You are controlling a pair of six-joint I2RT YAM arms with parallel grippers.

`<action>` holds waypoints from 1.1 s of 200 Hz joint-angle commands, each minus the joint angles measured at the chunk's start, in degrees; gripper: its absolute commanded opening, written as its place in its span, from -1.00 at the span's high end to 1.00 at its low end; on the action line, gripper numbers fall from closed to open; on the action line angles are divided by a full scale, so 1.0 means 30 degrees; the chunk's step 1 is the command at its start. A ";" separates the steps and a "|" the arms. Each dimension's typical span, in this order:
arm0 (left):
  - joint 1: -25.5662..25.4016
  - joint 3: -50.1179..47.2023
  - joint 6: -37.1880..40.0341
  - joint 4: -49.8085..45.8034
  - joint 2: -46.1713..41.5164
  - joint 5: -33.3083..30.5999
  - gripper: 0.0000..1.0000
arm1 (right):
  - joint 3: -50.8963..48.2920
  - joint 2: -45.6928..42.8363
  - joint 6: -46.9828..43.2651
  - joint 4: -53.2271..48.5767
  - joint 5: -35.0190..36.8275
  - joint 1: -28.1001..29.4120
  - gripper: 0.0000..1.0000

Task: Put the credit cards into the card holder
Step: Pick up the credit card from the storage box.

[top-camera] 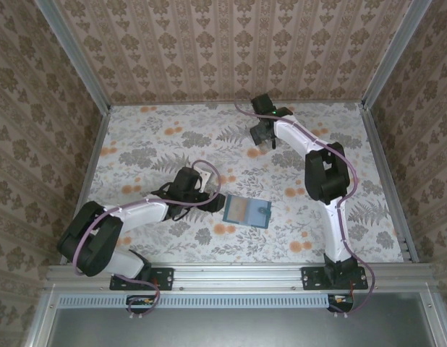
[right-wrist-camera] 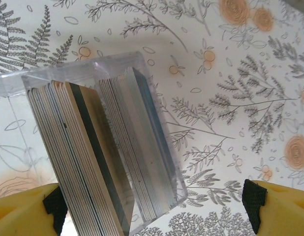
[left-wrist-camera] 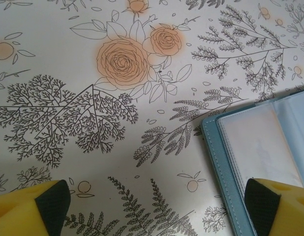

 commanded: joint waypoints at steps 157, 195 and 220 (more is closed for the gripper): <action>-0.0137 0.0298 -0.0234 0.0048 -0.0048 0.0046 -1.00 | 0.0271 -0.0815 -0.2395 0.0059 0.3052 0.0507 -0.42; -0.0174 0.0407 -0.0334 0.0014 0.0016 0.0130 -1.00 | 0.0333 -0.0713 -0.2820 -0.0089 0.3271 0.0508 -0.22; -0.0181 0.0371 -0.0249 -0.0046 0.0028 -0.0316 -1.00 | 0.0159 -0.0841 -0.2718 -0.0189 0.3288 0.0595 -0.13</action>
